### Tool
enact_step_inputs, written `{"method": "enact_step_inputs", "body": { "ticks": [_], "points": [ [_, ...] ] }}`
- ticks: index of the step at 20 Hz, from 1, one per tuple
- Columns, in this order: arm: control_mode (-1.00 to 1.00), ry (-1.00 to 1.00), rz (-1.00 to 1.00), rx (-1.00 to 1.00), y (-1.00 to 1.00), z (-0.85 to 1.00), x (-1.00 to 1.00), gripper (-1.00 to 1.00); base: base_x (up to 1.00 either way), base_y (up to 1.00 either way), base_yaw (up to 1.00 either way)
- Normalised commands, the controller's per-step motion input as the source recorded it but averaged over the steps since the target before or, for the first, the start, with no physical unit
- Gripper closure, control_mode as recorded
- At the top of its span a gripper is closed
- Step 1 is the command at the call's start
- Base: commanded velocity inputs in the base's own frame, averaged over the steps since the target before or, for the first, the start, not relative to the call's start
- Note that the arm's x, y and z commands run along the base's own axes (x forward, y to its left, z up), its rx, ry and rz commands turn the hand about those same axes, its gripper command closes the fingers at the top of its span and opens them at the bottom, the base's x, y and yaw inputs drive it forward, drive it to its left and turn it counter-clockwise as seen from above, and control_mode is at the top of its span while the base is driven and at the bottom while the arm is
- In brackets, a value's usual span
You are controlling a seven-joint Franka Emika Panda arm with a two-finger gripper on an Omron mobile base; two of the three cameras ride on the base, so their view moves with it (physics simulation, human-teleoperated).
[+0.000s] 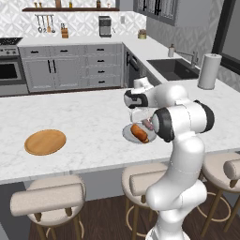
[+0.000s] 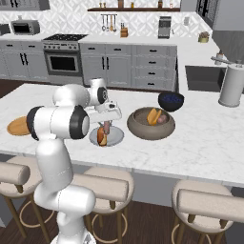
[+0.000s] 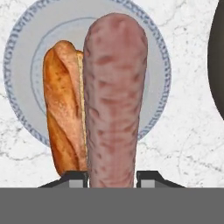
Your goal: Place one bun and one sausage from the bowl on each plate.
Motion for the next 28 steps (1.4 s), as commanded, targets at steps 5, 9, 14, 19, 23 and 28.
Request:
{"method": "enact_step_inputs", "body": {
  "ticks": [5, 9, 14, 19, 23, 28],
  "points": [
    [-1.00, 0.04, 0.10, 0.01, -0.03, -0.25, 0.31, 1.00, 0.00, 0.00, 0.00],
    [-1.00, 0.12, 0.05, 0.02, -0.12, -0.44, 0.37, 1.00, 0.00, 0.00, 0.00],
    [-1.00, 0.03, 0.02, 0.01, -0.02, -0.31, 0.19, 1.00, 0.00, 0.00, 0.00],
    [-1.00, -0.05, 0.04, 0.01, 0.00, -0.11, 0.02, 1.00, 0.00, 0.00, 0.00],
    [-1.00, -0.04, 0.03, 0.00, 0.00, -0.03, 0.00, -1.00, 0.00, 0.00, 0.00],
    [-1.00, -0.03, 0.01, 0.00, 0.00, 0.00, 0.00, -1.00, 0.00, 0.00, 0.00]
  ]
}}
